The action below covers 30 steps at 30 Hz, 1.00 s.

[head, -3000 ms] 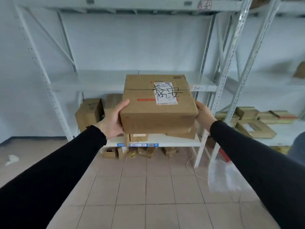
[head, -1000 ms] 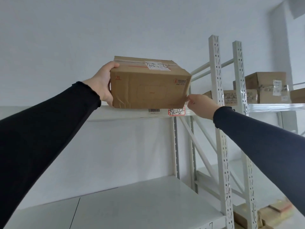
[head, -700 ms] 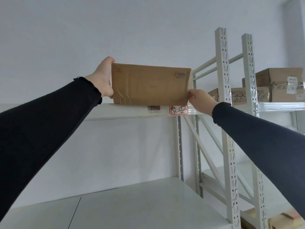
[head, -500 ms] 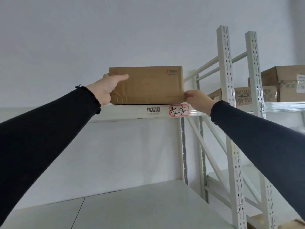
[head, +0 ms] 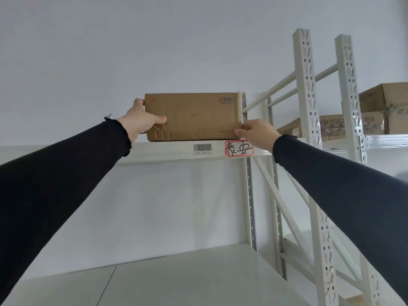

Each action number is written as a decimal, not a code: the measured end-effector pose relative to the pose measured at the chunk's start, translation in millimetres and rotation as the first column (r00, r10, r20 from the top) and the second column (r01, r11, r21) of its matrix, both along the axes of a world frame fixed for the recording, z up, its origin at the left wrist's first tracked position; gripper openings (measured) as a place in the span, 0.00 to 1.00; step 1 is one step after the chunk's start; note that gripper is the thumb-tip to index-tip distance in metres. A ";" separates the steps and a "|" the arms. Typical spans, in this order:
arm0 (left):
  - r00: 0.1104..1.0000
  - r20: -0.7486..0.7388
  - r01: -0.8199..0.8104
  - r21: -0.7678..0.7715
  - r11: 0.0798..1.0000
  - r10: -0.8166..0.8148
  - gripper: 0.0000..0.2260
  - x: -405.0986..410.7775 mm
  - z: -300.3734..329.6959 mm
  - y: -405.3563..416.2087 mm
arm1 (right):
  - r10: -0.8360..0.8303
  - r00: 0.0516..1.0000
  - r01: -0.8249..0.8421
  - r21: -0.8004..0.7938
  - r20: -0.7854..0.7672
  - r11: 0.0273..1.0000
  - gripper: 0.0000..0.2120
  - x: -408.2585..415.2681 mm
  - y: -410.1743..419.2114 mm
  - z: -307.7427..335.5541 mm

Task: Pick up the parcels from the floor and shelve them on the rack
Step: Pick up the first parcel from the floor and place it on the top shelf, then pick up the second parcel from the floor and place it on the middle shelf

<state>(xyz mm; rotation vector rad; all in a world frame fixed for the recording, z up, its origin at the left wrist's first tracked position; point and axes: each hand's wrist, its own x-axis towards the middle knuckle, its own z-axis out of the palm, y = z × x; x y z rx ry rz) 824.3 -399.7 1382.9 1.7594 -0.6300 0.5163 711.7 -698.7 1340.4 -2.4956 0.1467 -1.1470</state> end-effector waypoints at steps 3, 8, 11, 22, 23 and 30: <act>0.999 0.031 -0.042 0.038 0.998 0.041 0.32 7.5 1.3 -0.1 | -0.048 0.998 0.048 0.005 -0.033 0.999 0.17 13.8 -0.8 7.5; 0.987 0.067 -0.155 0.148 0.977 0.147 0.29 24.8 3.8 1.0 | -0.156 0.984 0.156 -0.003 -0.088 0.988 0.14 39.8 -0.7 22.1; 0.980 0.065 -0.199 0.200 0.959 0.190 0.28 34.9 5.2 -1.5 | -0.197 0.976 0.199 0.006 -0.088 0.980 0.13 56.5 -2.6 28.0; 0.950 0.078 -0.311 0.289 0.905 0.301 0.22 48.5 -1.4 0.8 | -0.253 0.965 0.254 -0.004 -0.074 0.967 0.07 69.3 -3.9 26.6; 0.935 0.124 -0.354 0.297 0.887 0.331 0.22 45.5 -1.8 5.2 | -0.239 0.970 0.239 0.003 -0.042 0.971 0.08 67.6 -5.4 25.5; 0.834 0.502 -0.406 0.278 0.871 0.229 0.14 4.6 -29.8 35.5 | -0.119 0.945 0.174 -0.163 0.304 0.971 0.15 28.5 10.0 -14.0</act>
